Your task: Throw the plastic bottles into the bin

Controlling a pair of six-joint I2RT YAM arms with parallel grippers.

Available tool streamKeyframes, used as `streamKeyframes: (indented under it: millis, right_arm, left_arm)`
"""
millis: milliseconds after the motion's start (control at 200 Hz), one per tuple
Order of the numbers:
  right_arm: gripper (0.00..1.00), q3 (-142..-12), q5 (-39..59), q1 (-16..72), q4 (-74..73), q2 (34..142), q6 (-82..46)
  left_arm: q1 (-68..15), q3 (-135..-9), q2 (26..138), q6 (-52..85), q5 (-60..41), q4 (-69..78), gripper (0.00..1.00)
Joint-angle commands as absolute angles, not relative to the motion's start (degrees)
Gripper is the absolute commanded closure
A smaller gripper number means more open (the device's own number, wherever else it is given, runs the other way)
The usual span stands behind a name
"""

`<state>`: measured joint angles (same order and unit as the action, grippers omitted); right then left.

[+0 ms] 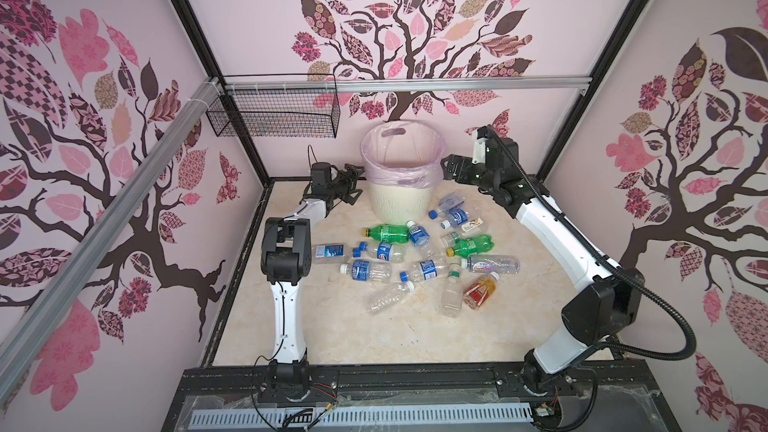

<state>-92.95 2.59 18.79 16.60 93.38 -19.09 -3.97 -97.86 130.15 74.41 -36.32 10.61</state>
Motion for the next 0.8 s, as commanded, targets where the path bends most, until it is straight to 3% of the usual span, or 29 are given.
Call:
streamKeyframes:
  millis: [0, 490, 700, 795]
  right_arm:
    - [0.0, -91.3, 1.0, 18.1, 15.2, 89.3, -21.0]
    - [0.0, -84.0, 2.7, 18.0, 16.8, 83.8, -22.3]
    - [0.0, -78.9, 5.2, 18.7, 17.3, 79.4, -22.5]
    - [0.01, -77.1, 4.5, 21.3, 18.4, 77.3, -21.5]
  left_arm:
    - [-4.9, -96.7, 128.2, 71.2, -37.6, 7.9, 0.03]
    - [0.2, -87.4, 109.3, 50.8, -35.6, -13.0, 0.03]
    - [-1.8, -83.1, 95.5, 38.8, -26.8, -29.0, 0.03]
    - [-5.1, -82.2, 88.5, 33.9, -17.5, -36.8, 0.03]
